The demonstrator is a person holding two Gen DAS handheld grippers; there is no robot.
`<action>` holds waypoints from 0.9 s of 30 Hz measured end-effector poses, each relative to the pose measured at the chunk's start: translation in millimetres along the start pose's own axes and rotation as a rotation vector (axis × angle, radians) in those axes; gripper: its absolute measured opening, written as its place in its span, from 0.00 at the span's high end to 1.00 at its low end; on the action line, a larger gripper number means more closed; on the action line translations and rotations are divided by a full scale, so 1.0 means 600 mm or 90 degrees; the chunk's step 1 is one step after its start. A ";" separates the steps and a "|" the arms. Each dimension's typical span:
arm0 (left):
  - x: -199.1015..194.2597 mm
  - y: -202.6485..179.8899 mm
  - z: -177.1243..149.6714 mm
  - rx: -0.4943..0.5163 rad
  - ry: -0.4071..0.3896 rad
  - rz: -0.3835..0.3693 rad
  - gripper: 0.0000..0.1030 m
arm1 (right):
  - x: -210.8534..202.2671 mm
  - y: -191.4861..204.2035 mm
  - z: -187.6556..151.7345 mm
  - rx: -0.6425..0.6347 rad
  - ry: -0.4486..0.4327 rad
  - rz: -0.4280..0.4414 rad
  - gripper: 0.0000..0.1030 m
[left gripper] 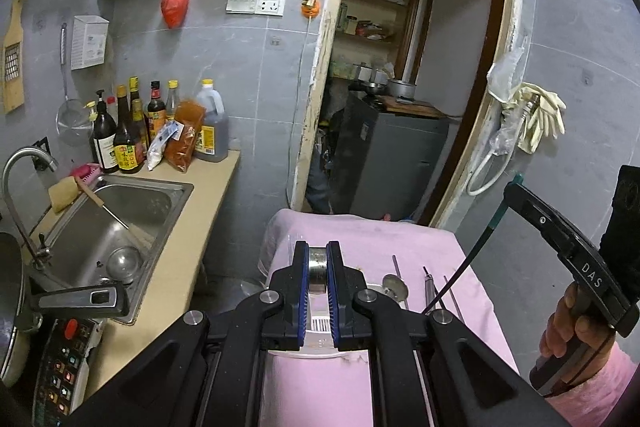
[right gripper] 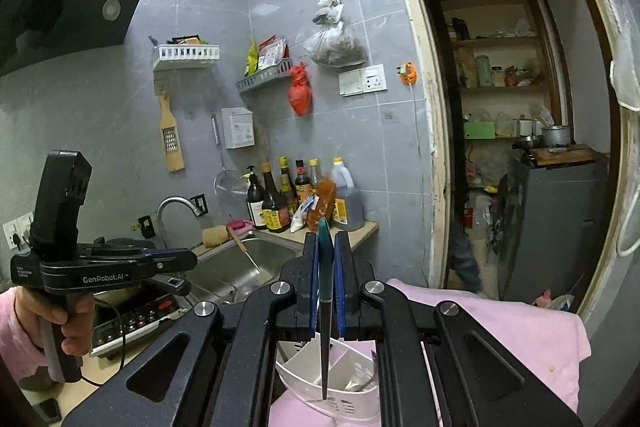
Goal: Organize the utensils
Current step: 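Lift the fork and teal-handled utensil and carry both over the white caddy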
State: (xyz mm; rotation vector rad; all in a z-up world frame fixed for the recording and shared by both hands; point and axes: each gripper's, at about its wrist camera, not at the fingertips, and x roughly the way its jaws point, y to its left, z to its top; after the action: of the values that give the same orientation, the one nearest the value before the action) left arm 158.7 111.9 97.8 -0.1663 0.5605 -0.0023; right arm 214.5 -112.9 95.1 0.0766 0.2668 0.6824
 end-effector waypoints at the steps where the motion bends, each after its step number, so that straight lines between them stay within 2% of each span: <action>1: 0.001 0.002 -0.001 0.001 0.000 0.003 0.92 | 0.004 0.002 -0.001 -0.002 0.002 0.000 0.93; 6: 0.007 0.011 -0.002 -0.003 0.000 0.003 0.92 | 0.025 0.001 -0.004 -0.001 0.011 -0.010 0.93; 10: 0.025 0.020 0.003 -0.015 0.008 -0.003 0.92 | 0.040 -0.003 -0.001 -0.016 -0.005 -0.021 0.93; 14: 0.052 0.027 0.012 -0.022 0.021 -0.007 0.92 | 0.077 -0.018 -0.011 -0.007 -0.001 -0.015 0.93; 16: 0.070 0.027 0.015 -0.020 0.049 -0.001 0.92 | 0.100 -0.027 -0.029 -0.003 0.011 -0.012 0.93; 22: 0.111 0.007 0.014 0.050 0.147 0.015 0.92 | 0.161 -0.044 -0.087 -0.004 0.059 0.000 0.93; 25: 0.145 -0.006 0.010 0.080 0.182 0.046 0.92 | 0.191 -0.047 -0.116 -0.001 0.093 0.006 0.93; 26: 0.155 -0.008 0.007 0.083 0.192 0.047 0.92 | 0.197 -0.048 -0.124 0.000 0.103 0.006 0.92; 27: 0.168 -0.007 0.001 0.080 0.206 0.042 0.92 | 0.204 -0.051 -0.132 0.009 0.117 0.012 0.86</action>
State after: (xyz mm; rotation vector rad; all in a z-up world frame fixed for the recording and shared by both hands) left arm 244.5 103.0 45.7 -0.0246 0.8856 0.0004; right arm 303.2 -60.4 -12.7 0.0296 0.4482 0.7080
